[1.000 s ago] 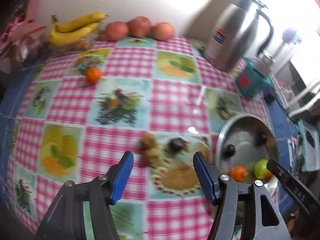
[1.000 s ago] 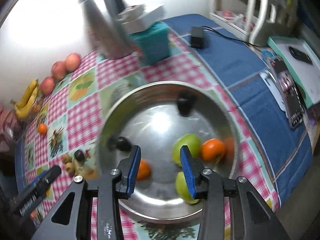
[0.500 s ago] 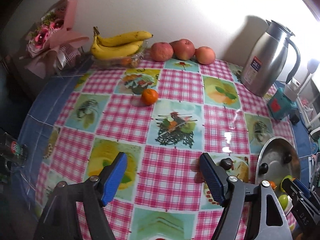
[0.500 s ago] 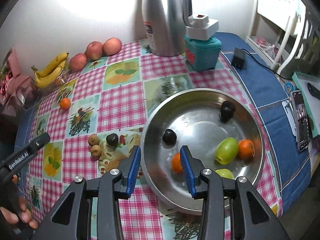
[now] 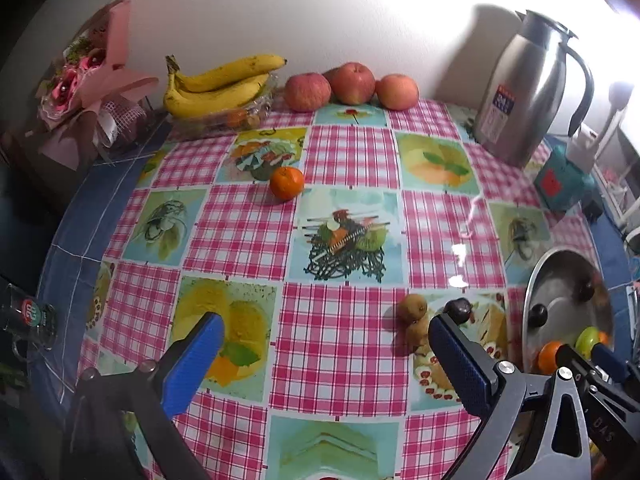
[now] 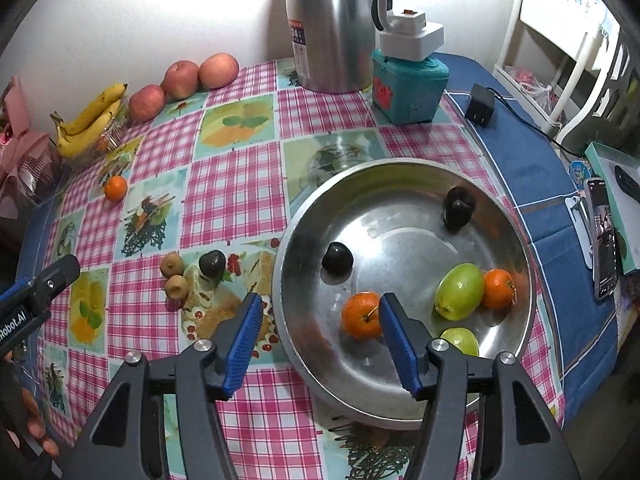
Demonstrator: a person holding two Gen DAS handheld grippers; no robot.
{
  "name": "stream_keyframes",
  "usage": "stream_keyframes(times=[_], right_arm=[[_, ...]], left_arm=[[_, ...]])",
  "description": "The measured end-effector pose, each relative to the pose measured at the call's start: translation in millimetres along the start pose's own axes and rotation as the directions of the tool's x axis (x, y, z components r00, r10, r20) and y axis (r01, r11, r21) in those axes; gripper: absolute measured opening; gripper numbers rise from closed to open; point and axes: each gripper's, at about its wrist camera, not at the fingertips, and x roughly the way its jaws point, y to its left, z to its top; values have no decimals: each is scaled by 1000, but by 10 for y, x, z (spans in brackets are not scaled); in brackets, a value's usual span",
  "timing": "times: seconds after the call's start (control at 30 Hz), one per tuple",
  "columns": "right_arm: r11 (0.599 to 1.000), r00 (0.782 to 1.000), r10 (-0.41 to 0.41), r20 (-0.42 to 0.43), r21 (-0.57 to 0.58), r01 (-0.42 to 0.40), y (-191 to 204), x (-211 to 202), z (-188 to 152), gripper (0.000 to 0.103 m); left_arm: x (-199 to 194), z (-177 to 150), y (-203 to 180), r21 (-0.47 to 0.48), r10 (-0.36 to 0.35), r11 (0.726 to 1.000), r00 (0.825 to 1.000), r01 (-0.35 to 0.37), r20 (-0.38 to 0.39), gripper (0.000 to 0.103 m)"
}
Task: Organize fruits
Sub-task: 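Move both open tools back toward the fruit cluster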
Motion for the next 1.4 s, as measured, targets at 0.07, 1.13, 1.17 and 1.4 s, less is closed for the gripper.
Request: stream_keyframes(times=[0.07, 1.13, 1.17, 1.4], right_arm=[[1000, 1000, 1, -5, -1, -1, 5, 23, -6, 69], [996, 995, 41, 94, -86, -33, 144, 147, 31, 92], [995, 994, 46, 97, -88, -37, 153, 172, 38, 92], [995, 993, 63, 102, -81, -55, 179, 280, 92, 92]], left_arm=[[33, -13, -4, -4, -4, 1000, 1000, 4, -9, 103], [195, 90, -229, 45, -54, 998, 997, 52, 53, 103], [207, 99, -236, 45, -60, 997, 997, 58, 53, 103], [319, 157, -257, 78, -29, 997, 997, 24, 66, 103]])
